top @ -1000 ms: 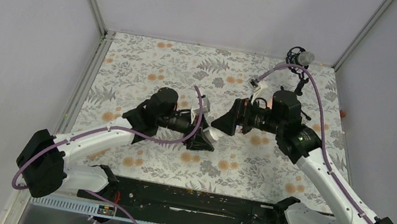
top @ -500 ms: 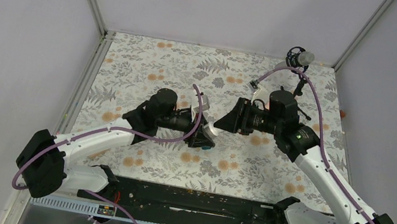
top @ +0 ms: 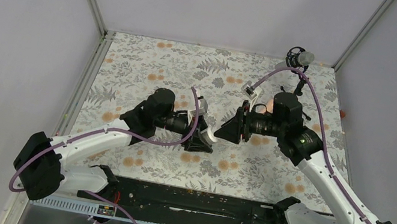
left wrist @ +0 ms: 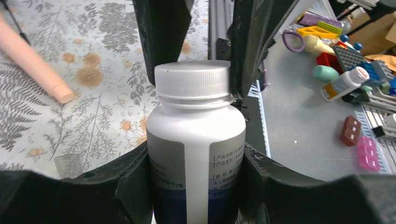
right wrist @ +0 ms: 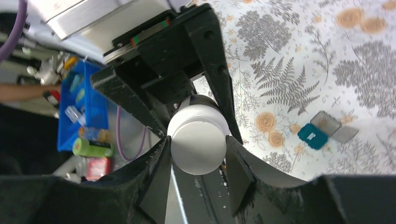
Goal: Sort the pills into containers
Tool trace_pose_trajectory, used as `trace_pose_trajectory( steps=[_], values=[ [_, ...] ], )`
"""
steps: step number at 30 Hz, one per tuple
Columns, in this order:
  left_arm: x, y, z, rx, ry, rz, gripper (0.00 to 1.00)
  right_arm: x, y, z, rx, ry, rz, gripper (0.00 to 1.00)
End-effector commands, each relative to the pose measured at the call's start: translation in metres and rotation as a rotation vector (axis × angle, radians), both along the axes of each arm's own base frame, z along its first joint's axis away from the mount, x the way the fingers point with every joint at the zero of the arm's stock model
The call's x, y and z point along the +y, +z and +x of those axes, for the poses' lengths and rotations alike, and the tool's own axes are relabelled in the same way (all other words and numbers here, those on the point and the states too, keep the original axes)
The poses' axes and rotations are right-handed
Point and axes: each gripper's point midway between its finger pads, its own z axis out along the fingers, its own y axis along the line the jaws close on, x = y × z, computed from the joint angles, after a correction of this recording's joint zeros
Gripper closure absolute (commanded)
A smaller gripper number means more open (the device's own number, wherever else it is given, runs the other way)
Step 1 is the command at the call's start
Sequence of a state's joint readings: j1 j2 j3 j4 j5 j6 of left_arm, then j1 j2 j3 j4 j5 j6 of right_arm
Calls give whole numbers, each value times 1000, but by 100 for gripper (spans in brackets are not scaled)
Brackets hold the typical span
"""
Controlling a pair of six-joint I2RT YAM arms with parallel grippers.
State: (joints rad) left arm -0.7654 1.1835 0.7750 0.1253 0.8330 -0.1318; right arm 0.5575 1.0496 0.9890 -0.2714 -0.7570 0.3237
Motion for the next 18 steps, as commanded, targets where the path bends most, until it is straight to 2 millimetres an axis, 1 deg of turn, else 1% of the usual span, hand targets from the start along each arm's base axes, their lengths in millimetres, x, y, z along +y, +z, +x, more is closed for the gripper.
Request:
trace_pose_trajectory(
  steps=[1,7,9,11,12,13,14,16,17,18],
  values=[
    [6,10,-25,-18,-143,-34,100,2,44,-11,-382,190,99,73],
    [6,11,-29,-21,-175,-46,100,-3,59,-4,-468,192,108,78],
    [6,12,-29,-23,-177,-51,100,-5,62,0,-475,176,106,78],
    [5,12,-26,-27,-159,-51,100,-5,60,8,-438,124,91,75],
    [4,12,-22,-32,-139,-51,100,-5,57,13,-402,95,79,66],
    [3,14,-19,-36,-121,-53,100,-5,53,18,-364,61,67,49],
    [2,14,-15,-39,-100,-54,100,-5,47,25,-326,15,53,27],
    [-1,16,-4,-49,-41,-57,100,-5,37,42,-236,-97,54,2],
    [-2,16,3,-58,-4,-58,100,-3,35,51,-182,-162,76,1],
    [-3,17,11,-64,36,-57,100,0,32,53,-126,-182,105,1]
  ],
)
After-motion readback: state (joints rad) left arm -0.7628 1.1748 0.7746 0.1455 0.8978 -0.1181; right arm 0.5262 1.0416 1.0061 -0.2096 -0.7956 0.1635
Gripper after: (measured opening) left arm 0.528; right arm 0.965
